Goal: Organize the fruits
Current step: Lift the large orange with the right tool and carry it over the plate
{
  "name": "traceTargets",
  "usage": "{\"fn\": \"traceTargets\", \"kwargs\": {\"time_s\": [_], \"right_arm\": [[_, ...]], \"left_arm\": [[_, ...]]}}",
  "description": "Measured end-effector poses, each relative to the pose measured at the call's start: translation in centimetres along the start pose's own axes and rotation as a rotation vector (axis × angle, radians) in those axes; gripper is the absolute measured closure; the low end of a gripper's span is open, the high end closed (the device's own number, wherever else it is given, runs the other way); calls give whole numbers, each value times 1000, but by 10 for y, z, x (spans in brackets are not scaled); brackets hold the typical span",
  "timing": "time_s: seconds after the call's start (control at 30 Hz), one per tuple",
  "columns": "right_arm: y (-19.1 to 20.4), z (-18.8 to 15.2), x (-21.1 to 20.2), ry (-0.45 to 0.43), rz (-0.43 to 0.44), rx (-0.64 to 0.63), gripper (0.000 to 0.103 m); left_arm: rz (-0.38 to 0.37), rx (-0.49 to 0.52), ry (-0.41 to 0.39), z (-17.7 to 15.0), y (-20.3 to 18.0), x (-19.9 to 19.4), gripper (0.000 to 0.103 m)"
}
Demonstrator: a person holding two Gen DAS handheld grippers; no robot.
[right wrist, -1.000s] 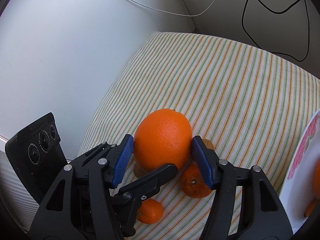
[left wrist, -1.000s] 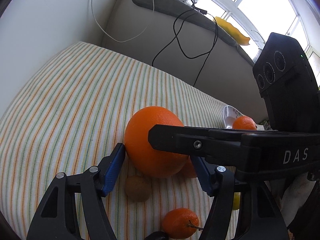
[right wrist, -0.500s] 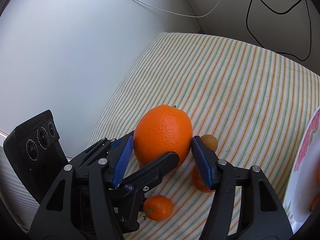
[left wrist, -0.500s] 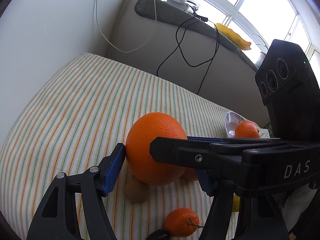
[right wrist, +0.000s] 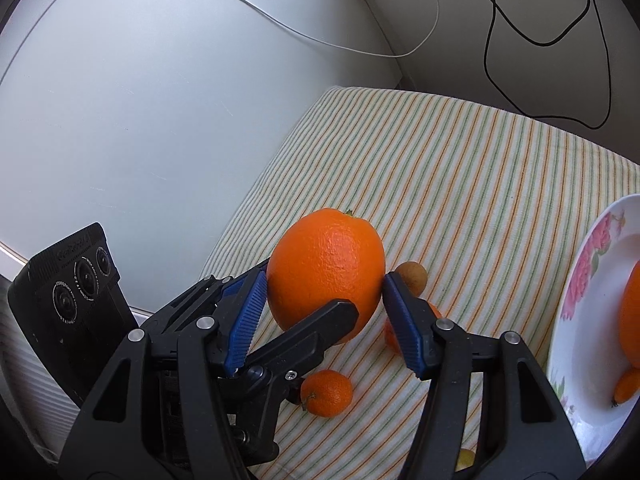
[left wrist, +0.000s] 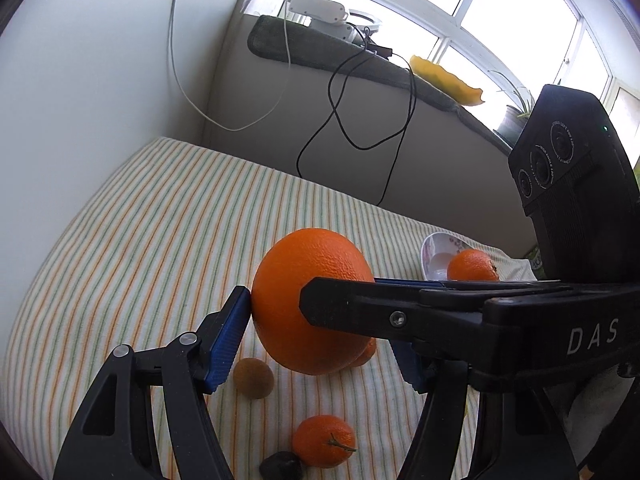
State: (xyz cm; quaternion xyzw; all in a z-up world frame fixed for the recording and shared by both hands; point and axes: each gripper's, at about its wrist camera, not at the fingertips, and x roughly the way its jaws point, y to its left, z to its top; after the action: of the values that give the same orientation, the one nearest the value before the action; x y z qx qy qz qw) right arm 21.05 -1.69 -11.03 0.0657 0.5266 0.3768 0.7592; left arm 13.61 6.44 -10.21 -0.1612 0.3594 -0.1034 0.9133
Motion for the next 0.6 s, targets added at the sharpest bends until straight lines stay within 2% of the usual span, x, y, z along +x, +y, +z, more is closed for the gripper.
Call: {"fn": "traceTargets", "kwargs": {"time_s": [0.27,0.6], "right_arm": [[-15,-11,-34,-33,-4,8,40],[-45,-23,-73,-73,-29,42,40]], "left_arm": [[-18,32,-13,0,-26,-5,38],[-59,83,-4,-1,-69,7,37]]}}
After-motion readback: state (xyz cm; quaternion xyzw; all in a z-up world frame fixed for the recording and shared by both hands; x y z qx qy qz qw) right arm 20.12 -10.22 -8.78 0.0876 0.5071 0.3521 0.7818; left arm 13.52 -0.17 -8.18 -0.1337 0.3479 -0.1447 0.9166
